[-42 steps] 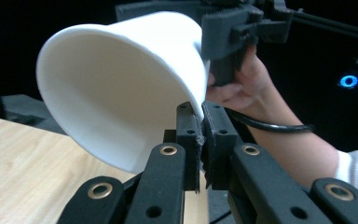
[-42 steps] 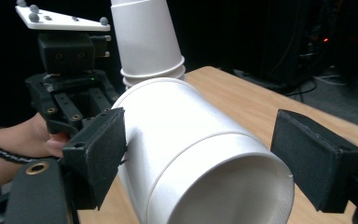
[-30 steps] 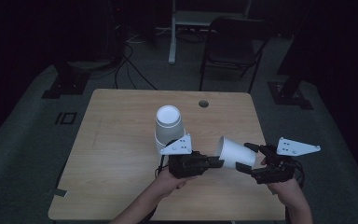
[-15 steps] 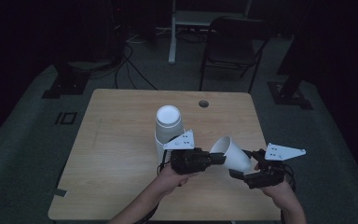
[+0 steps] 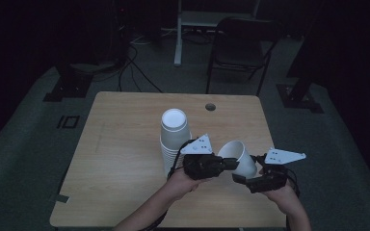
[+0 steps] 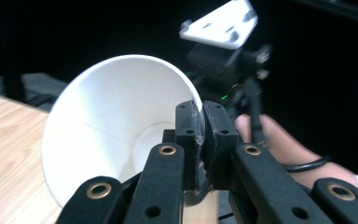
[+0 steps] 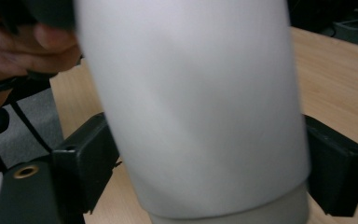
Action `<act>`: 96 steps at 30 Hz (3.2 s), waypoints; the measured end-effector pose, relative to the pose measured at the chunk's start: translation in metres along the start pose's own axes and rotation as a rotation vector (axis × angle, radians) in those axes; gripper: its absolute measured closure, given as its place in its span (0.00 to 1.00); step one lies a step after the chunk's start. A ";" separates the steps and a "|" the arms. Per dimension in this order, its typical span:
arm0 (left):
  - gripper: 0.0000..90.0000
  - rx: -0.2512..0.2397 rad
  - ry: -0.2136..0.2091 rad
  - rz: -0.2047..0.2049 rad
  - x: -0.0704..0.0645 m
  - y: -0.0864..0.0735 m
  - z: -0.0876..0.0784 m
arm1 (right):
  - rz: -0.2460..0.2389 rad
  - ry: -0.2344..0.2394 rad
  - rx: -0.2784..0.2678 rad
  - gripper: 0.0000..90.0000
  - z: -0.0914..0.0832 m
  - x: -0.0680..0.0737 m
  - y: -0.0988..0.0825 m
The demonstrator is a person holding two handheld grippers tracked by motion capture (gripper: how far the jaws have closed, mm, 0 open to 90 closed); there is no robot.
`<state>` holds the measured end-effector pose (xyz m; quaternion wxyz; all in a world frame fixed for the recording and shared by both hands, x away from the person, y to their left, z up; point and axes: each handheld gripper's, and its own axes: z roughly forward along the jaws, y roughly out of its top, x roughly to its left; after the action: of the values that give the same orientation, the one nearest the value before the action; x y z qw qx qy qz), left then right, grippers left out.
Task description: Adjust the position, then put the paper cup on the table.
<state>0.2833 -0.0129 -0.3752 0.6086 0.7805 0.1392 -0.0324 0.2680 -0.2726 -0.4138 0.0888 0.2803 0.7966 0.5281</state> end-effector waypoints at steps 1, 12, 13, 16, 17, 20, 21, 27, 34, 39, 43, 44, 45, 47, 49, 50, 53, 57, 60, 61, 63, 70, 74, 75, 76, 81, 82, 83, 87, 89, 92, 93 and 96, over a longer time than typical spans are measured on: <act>0.96 -0.004 -0.007 -0.004 0.001 -0.001 0.000 | -0.001 -0.001 -0.007 0.14 -0.002 0.000 0.001; 0.97 0.034 0.003 -0.002 0.002 -0.003 -0.002 | -0.023 -0.023 -0.012 0.13 -0.013 0.003 0.004; 0.97 0.041 0.001 -0.007 0.002 -0.002 -0.001 | -0.025 -0.027 -0.012 0.13 -0.013 0.003 0.004; 0.97 0.074 0.007 -0.003 0.001 -0.004 0.001 | -0.026 -0.036 -0.004 0.13 -0.015 0.002 0.003; 0.97 0.074 0.007 -0.003 0.001 -0.004 0.001 | -0.026 -0.036 -0.004 0.13 -0.015 0.002 0.003; 0.97 0.071 -0.005 -0.012 0.001 -0.006 0.005 | -0.009 -0.017 -0.023 0.15 -0.020 0.000 0.004; 0.97 0.068 -0.008 -0.014 0.002 -0.006 0.006 | -0.021 -0.020 -0.010 0.15 -0.018 0.002 0.003; 0.96 0.057 -0.007 -0.018 0.000 -0.001 0.009 | -0.051 -0.031 0.032 0.19 -0.004 0.009 -0.004; 0.95 0.042 -0.046 -0.024 -0.001 -0.001 0.016 | -0.047 -0.040 0.019 0.19 0.013 0.012 -0.004; 0.94 0.036 -0.040 -0.012 0.000 -0.001 0.017 | -0.019 -0.045 -0.014 0.20 0.020 0.014 -0.005; 0.92 0.028 -0.029 0.003 -0.001 -0.001 0.017 | -0.022 -0.045 -0.026 0.20 0.019 0.013 -0.007; 0.86 0.019 -0.013 0.001 -0.002 0.000 0.016 | -0.021 -0.054 -0.029 0.20 0.019 0.014 -0.007; 0.78 0.015 -0.002 0.005 -0.004 0.001 0.016 | -0.016 -0.058 -0.035 0.20 0.018 0.013 -0.007; 0.58 0.002 0.031 0.035 -0.007 0.002 0.013 | -0.009 -0.068 -0.052 0.20 0.016 0.011 -0.007; 0.47 -0.007 0.016 0.041 -0.008 0.002 0.010 | 0.000 -0.074 -0.065 0.20 0.013 0.009 -0.006; 0.43 -0.017 0.023 0.047 -0.009 0.002 0.009 | 0.005 -0.081 -0.070 0.20 0.011 0.009 -0.006; 0.30 -0.047 0.047 0.023 -0.009 0.004 0.004 | 0.005 -0.089 -0.081 0.20 0.007 0.009 -0.004; 0.19 -0.051 0.108 0.016 -0.011 0.006 0.001 | 0.002 -0.104 -0.087 0.20 0.003 0.009 -0.002; 0.18 -0.055 0.120 0.040 -0.016 0.008 -0.002 | -0.001 -0.109 -0.098 0.20 0.001 0.009 0.001; 0.17 -0.052 0.126 0.055 -0.019 0.009 -0.003 | -0.001 -0.110 -0.100 0.20 0.000 0.009 0.002; 0.17 -0.041 0.132 0.084 -0.025 0.011 -0.006 | -0.002 -0.109 -0.102 0.20 -0.001 0.009 0.003; 0.17 -0.060 0.110 0.097 -0.040 0.017 -0.023 | -0.005 -0.112 -0.119 0.20 -0.003 0.009 0.009; 0.17 -0.082 0.119 0.129 -0.049 0.018 -0.038 | -0.004 -0.132 -0.133 0.20 -0.005 0.008 0.011; 0.17 -0.090 0.132 0.131 -0.050 0.017 -0.043 | -0.003 -0.133 -0.132 0.20 -0.005 0.008 0.011; 0.17 -0.103 0.130 0.128 -0.051 0.017 -0.048 | -0.002 -0.142 -0.135 0.20 -0.005 0.007 0.011; 0.17 -0.109 0.171 0.139 -0.054 0.014 -0.072 | 0.010 -0.154 -0.138 0.20 -0.005 0.004 0.010; 0.17 -0.109 0.186 0.144 -0.055 0.012 -0.077 | 0.012 -0.161 -0.140 0.20 -0.005 0.003 0.010; 0.17 -0.115 0.199 0.146 -0.056 0.011 -0.082 | 0.014 -0.163 -0.141 0.20 -0.005 0.002 0.009; 0.17 -0.111 0.244 0.148 -0.057 0.004 -0.100 | 0.030 -0.184 -0.146 0.20 -0.003 -0.002 0.008; 0.17 -0.118 0.283 0.144 -0.055 -0.001 -0.109 | 0.038 -0.189 -0.148 0.20 -0.002 -0.004 0.007; 0.17 -0.131 0.306 0.127 -0.053 -0.007 -0.123 | 0.047 -0.203 -0.152 0.20 0.000 -0.008 0.005; 0.17 -0.131 0.316 0.129 -0.052 -0.009 -0.127 | 0.051 -0.207 -0.151 0.20 0.001 -0.009 0.005; 0.17 -0.128 0.337 0.128 -0.049 -0.014 -0.134 | 0.055 -0.216 -0.150 0.20 0.002 -0.011 0.004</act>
<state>0.2167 0.1104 -0.3430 0.6257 0.7420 0.1909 0.1467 0.2795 -0.2754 -0.4128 0.1801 0.3499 0.7328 0.5550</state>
